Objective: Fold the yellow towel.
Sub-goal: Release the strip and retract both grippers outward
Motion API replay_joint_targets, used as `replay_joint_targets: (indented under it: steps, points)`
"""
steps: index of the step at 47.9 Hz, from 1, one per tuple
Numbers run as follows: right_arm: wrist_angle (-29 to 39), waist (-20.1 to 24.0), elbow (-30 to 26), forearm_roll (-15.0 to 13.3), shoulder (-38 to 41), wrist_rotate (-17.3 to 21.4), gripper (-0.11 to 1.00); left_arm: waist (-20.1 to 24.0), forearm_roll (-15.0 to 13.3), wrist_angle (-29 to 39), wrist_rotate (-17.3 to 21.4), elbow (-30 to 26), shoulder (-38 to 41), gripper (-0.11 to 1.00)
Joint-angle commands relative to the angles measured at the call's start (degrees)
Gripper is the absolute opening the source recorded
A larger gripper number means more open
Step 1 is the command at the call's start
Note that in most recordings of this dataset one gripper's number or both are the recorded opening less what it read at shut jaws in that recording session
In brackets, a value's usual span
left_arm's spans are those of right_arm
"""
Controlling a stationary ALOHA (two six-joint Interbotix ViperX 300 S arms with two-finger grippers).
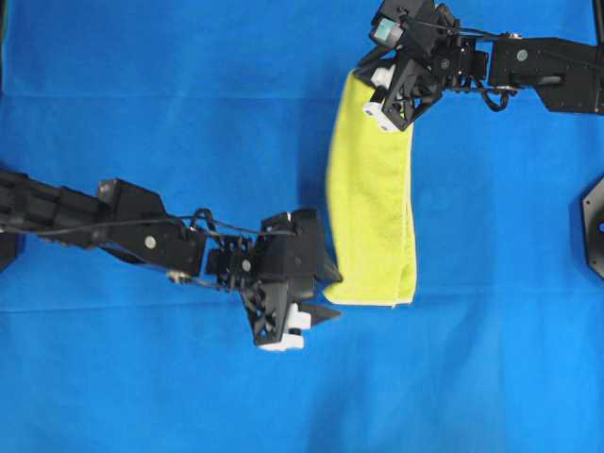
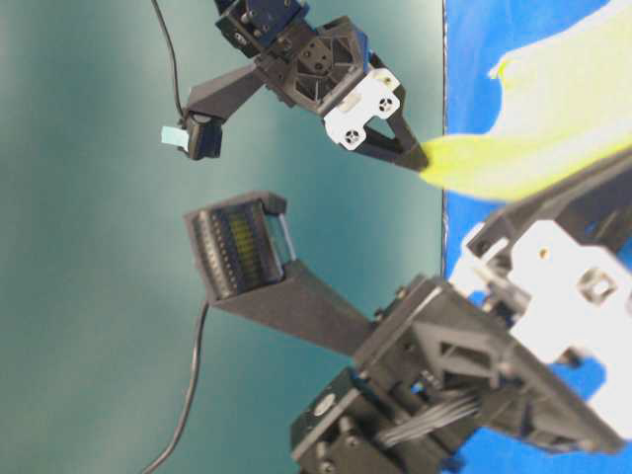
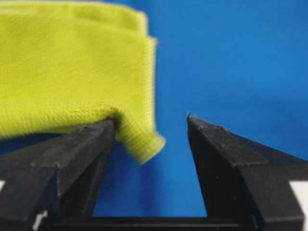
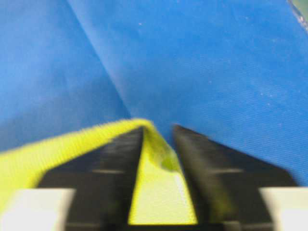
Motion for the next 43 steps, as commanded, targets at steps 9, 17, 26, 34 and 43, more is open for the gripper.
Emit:
replay_joint_targets:
  steps: [9,17,26,34,43]
  points:
    - [0.9,0.2,0.5,0.2,-4.7,0.1,0.61,1.4,-0.1,7.5,0.1,3.0,-9.5,0.61]
    - [2.2,0.4,3.4,0.3,-11.1,0.3,0.62,1.6,-0.1,11.7,0.1,7.2,-17.8,0.61]
    - [0.5,1.8,9.8,0.5,-21.0,0.4,0.62,3.3,0.0,9.8,0.3,12.7,-26.5,0.61]
    - [-5.4,3.4,16.9,0.6,-30.1,0.4,0.62,7.6,0.2,-3.1,2.5,19.8,-31.6,0.61]
    - [-11.4,4.1,24.6,0.8,-37.4,0.4,0.62,10.8,0.2,-17.3,6.6,26.7,-34.0,0.61]
